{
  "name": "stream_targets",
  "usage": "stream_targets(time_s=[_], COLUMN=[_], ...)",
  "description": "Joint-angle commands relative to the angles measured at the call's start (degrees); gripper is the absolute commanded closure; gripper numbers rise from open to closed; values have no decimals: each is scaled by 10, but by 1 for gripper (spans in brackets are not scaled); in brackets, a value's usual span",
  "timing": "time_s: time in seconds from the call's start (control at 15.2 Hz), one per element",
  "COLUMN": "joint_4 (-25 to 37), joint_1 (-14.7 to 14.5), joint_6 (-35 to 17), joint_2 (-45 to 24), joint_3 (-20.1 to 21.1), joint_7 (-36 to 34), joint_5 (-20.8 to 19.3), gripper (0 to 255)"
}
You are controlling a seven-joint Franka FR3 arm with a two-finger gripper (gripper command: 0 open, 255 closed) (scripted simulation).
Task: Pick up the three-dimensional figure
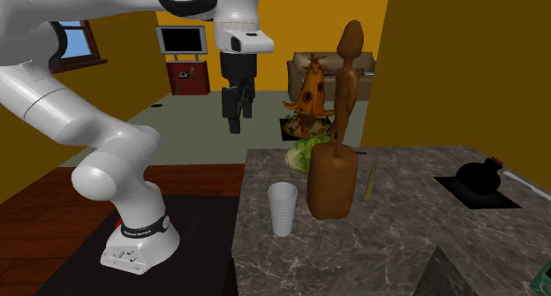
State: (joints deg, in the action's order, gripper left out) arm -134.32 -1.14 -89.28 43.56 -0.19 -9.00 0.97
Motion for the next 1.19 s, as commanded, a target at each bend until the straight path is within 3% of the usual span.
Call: stream_targets(time_s=[0.0,0.33,0.59,0.86,0.99,1.12], joint_4=[0,29,94,196,263,342], joint_1=[0,42,96,163,193,204], joint_6=[0,-56,-73,-45,-6,58], joint_2=[0,-45,-123,-240,-320,-421], joint_3=[0,140,254,372,433,488], joint_7=[0,-230,-421,-626,-736,-850], joint_5=[0,-12,-57,-146,-212,-297], gripper=[0,0,0,0,0,0])
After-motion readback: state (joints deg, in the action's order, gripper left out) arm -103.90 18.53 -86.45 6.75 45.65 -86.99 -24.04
